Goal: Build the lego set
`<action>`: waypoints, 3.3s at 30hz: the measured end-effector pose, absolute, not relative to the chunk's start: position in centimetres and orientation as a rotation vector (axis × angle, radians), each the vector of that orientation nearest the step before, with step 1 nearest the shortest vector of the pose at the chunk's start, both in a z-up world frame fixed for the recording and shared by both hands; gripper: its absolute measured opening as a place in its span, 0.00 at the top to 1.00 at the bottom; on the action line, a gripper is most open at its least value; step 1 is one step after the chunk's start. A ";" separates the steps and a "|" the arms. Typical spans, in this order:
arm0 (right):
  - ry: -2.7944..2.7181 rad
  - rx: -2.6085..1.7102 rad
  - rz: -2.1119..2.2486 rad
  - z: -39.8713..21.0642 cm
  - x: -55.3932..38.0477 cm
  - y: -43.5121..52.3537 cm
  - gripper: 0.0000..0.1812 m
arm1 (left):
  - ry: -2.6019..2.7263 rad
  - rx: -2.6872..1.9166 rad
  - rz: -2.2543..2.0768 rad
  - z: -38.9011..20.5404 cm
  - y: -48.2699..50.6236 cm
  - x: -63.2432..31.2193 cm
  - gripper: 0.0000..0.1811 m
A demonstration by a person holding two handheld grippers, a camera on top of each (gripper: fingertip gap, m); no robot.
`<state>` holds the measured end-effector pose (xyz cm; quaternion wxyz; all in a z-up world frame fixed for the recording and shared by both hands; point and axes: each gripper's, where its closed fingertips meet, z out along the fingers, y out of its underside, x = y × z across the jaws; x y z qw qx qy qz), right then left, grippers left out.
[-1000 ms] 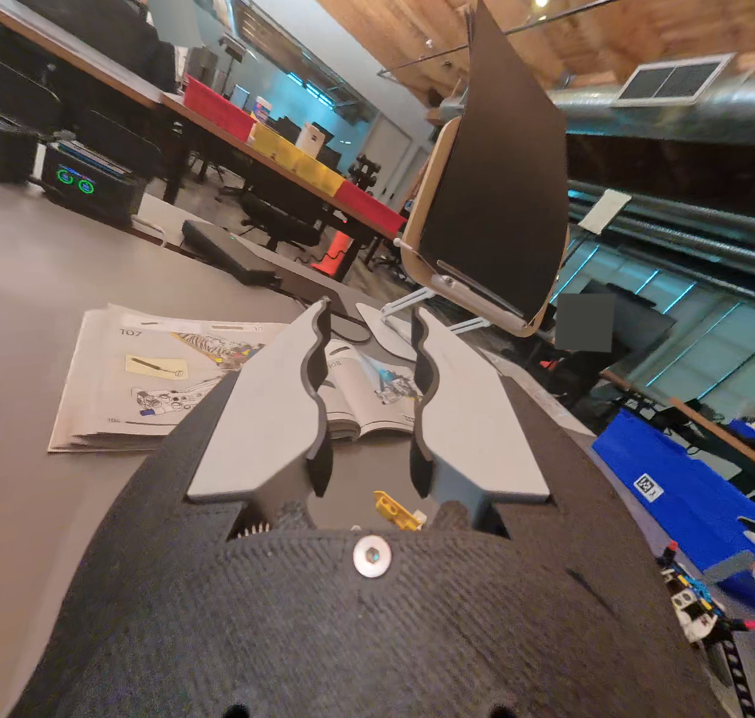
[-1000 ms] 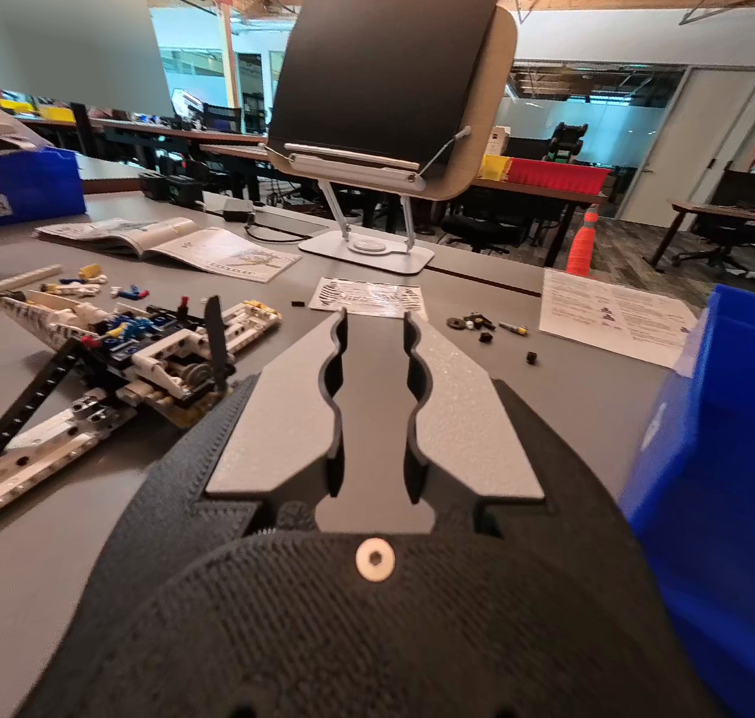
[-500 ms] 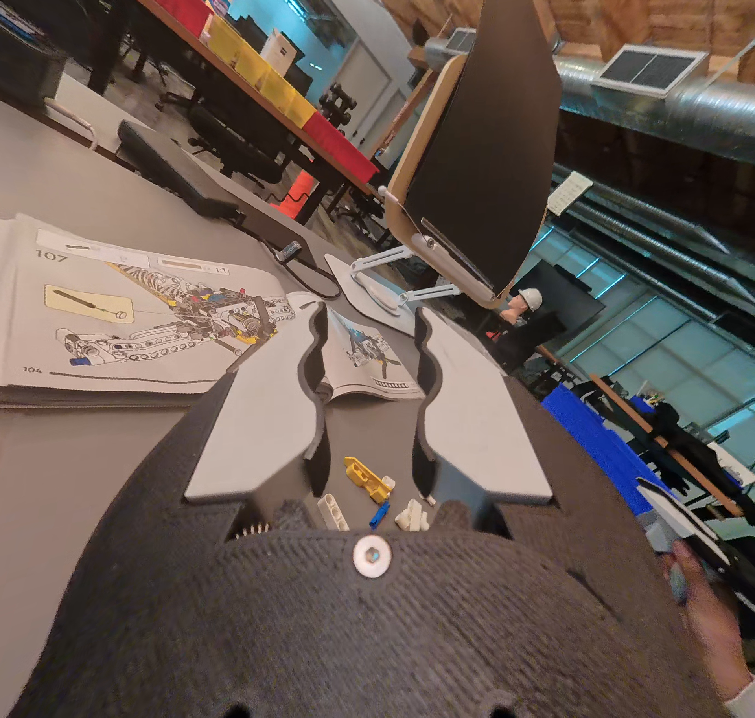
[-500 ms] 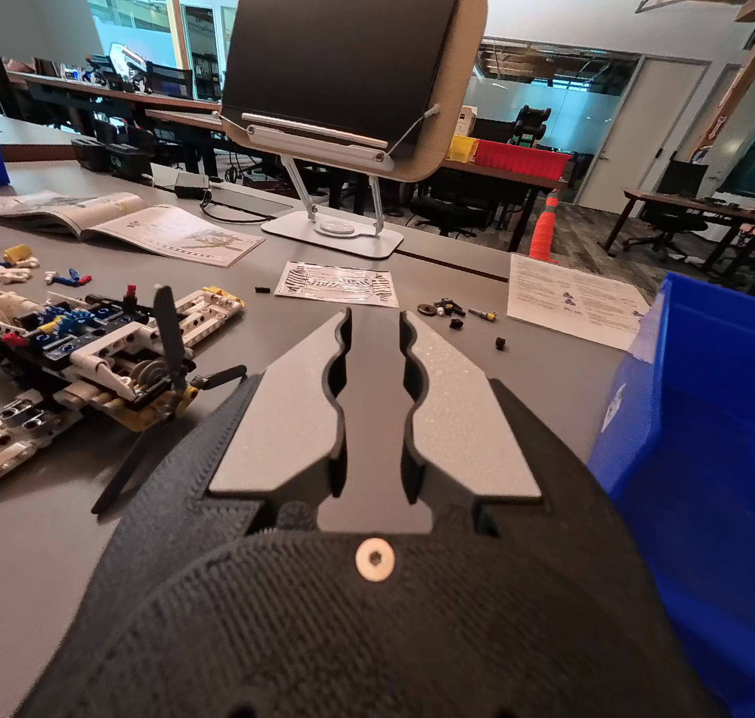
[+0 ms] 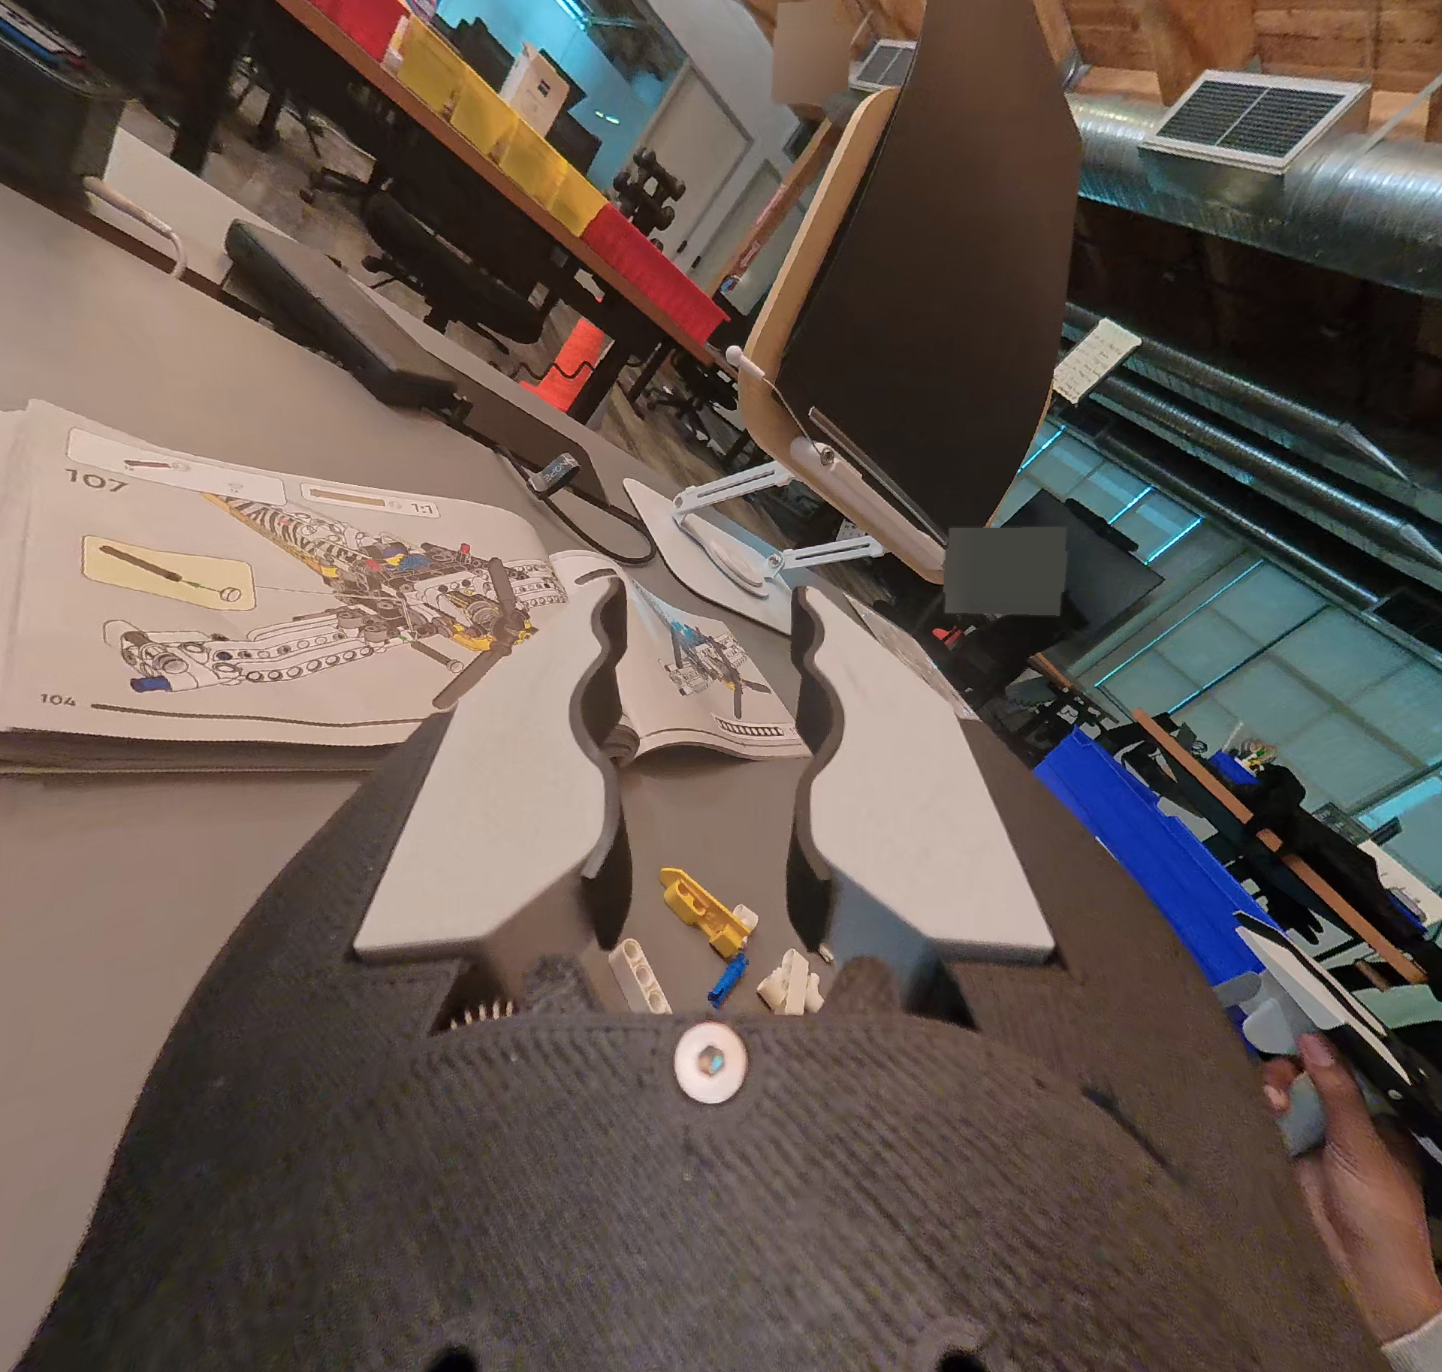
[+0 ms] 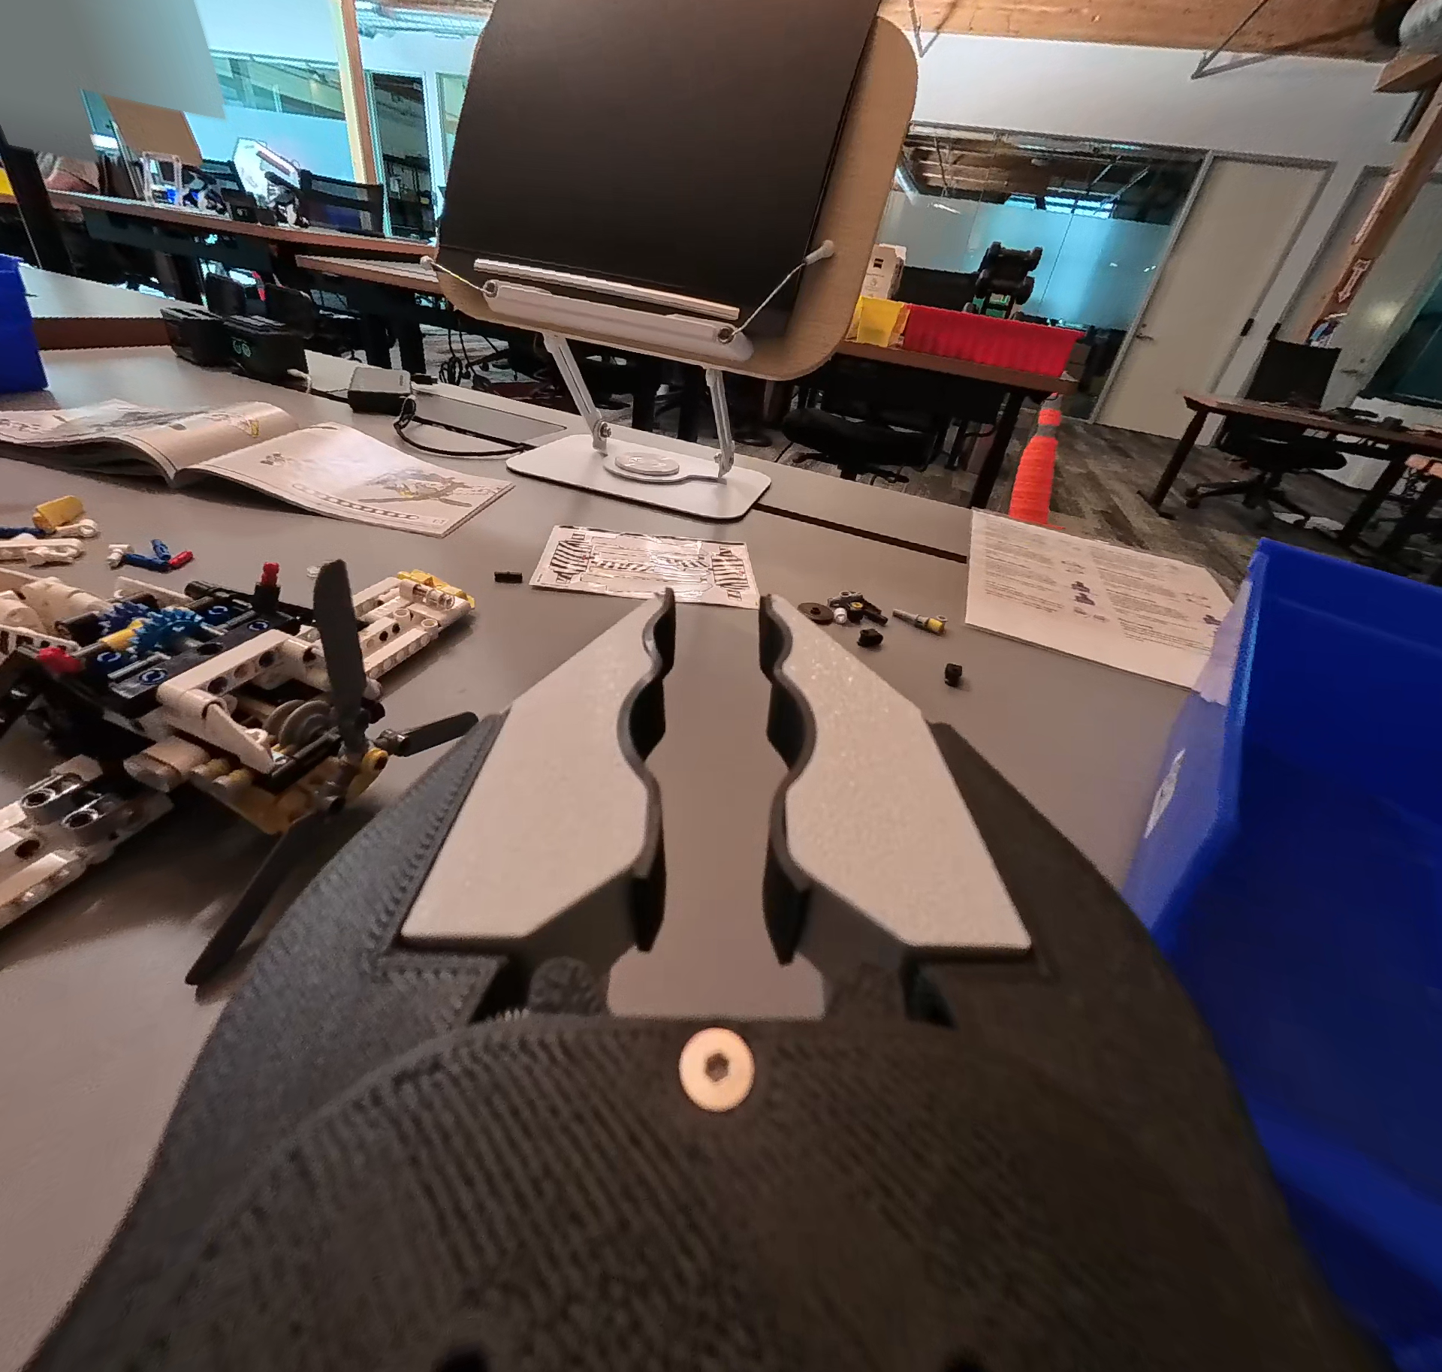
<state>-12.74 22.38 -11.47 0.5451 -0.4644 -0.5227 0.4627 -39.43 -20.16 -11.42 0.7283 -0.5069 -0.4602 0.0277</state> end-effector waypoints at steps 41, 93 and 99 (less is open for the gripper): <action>-1.247 -1.061 1.069 -11.4 -12.8 21.6 0.91 | -1.026 -1.190 -0.024 -12.5 -18.4 -38.7 0.80; -1.163 -1.019 1.134 -10.2 -11.9 21.9 0.92 | -0.712 -2.422 0.269 -22.8 0.8 -43.5 0.99; -1.158 -1.020 1.138 -10.2 -11.8 21.9 0.92 | -0.755 -2.190 0.097 -18.6 0.3 -42.7 0.99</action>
